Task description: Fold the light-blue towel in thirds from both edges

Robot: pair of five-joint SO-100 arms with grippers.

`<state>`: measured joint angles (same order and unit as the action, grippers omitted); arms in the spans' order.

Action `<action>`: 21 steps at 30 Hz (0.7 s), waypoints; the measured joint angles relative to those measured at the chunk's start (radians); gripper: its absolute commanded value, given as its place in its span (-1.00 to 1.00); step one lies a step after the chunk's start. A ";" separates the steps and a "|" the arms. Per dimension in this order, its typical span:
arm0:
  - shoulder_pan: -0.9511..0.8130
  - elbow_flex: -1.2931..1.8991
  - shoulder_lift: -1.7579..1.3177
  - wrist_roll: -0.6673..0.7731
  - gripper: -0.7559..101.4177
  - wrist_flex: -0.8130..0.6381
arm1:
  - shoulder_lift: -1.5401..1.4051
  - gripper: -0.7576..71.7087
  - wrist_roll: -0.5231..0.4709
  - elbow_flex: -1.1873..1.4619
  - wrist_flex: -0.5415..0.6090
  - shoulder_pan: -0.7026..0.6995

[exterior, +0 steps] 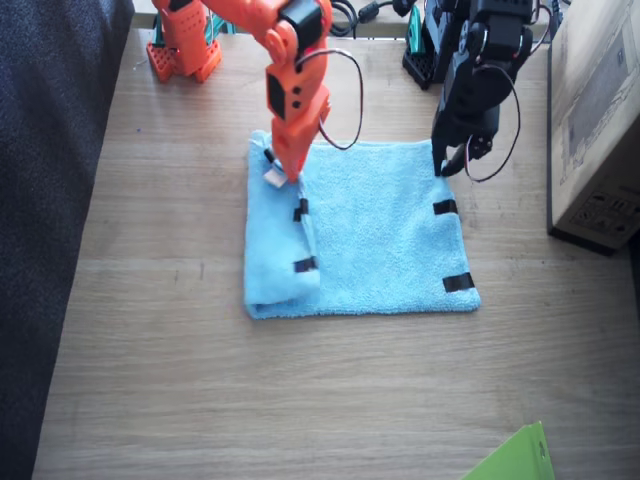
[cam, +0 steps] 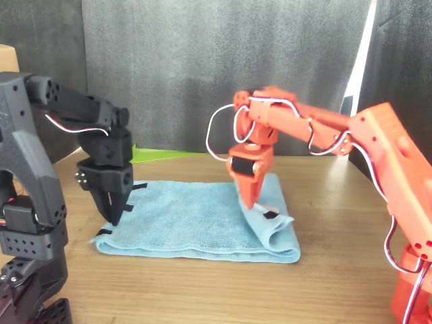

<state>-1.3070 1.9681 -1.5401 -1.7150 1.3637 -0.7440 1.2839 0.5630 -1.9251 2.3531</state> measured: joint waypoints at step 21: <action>0.032 -0.014 0.008 0.018 -0.99 0.012 | -0.275 -0.48 0.015 0.051 -0.012 -0.120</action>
<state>-1.2747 1.9543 -1.5324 -1.6966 1.3760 -1.0186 1.2993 0.6136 -1.9374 2.2335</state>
